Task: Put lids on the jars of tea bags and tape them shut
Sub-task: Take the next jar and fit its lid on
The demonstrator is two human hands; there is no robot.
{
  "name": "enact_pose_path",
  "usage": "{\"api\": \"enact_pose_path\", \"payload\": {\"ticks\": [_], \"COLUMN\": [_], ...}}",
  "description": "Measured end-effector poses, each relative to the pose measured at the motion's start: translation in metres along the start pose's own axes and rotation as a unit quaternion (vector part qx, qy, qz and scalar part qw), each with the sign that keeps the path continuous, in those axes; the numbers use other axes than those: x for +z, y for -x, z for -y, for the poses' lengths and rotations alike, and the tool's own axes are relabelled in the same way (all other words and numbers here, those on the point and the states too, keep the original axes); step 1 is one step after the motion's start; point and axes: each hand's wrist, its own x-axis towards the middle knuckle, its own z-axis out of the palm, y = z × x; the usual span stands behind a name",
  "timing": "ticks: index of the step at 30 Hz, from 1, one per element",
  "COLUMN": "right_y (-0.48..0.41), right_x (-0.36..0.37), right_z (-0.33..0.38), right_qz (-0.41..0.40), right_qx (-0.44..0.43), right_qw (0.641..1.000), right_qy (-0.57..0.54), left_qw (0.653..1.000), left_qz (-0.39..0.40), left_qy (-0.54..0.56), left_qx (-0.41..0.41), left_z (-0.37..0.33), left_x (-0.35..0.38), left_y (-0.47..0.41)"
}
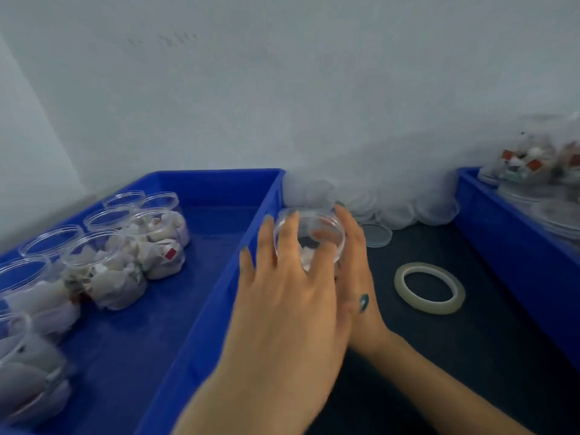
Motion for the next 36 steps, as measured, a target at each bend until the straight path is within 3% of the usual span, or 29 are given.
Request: {"api": "enact_pose_path", "payload": {"ticks": [4, 7, 12, 16, 18, 20, 22, 25, 27, 30, 32, 36], "right_y": [0.016, 0.013, 0.000, -0.022, -0.035, -0.049, -0.058, -0.066, -0.066, -0.063, -0.060, -0.063], "right_x": [-0.031, -0.043, -0.078, -0.102, -0.109, -0.111, -0.105, -0.097, -0.096, -0.094, -0.092, -0.092], "right_z": [-0.032, -0.047, -0.059, -0.080, -0.099, -0.114, -0.122, -0.125, -0.124, -0.119, -0.116, -0.094], "right_qz": [0.003, -0.016, 0.104, 0.009, 0.021, 0.138, 0.214, 0.174, 0.141, 0.137, 0.124, -0.049], "right_qx": [0.025, 0.065, 0.107, 0.082, 0.153, 0.219, 0.222, 0.160, 0.117, 0.105, 0.107, 0.191], "right_qw": [0.996, 0.995, 0.989, 0.994, 0.965, 0.897, 0.853, 0.840, 0.812, 0.793, 0.806, 0.919], "right_qy": [0.084, 0.071, -0.013, 0.077, 0.212, 0.357, 0.422, 0.488, 0.553, 0.584, 0.569, 0.342], "left_qw": [0.984, 0.957, 0.882, 0.861, 0.856, 0.852, 0.850, 0.849, 0.849, 0.848, 0.848, 0.852], "left_qz": [-0.027, -0.058, -0.088, -0.132, -0.137, -0.144, -0.148, -0.152, -0.155, -0.156, -0.158, -0.161], "left_qy": [0.167, 0.277, 0.457, 0.486, 0.494, 0.500, 0.502, 0.502, 0.503, 0.504, 0.503, 0.496], "left_qx": [-0.052, -0.063, -0.076, -0.062, -0.062, -0.059, -0.058, -0.056, -0.053, -0.048, -0.046, -0.040], "left_z": [-0.022, -0.024, -0.017, -0.023, -0.025, -0.025, -0.025, -0.025, -0.024, -0.024, -0.023, -0.023], "left_x": [0.061, 0.098, 0.135, 0.147, 0.149, 0.149, 0.150, 0.150, 0.151, 0.152, 0.153, 0.153], "left_y": [-0.029, -0.057, -0.079, -0.077, -0.076, -0.076, -0.076, -0.076, -0.077, -0.078, -0.077, -0.078]}}
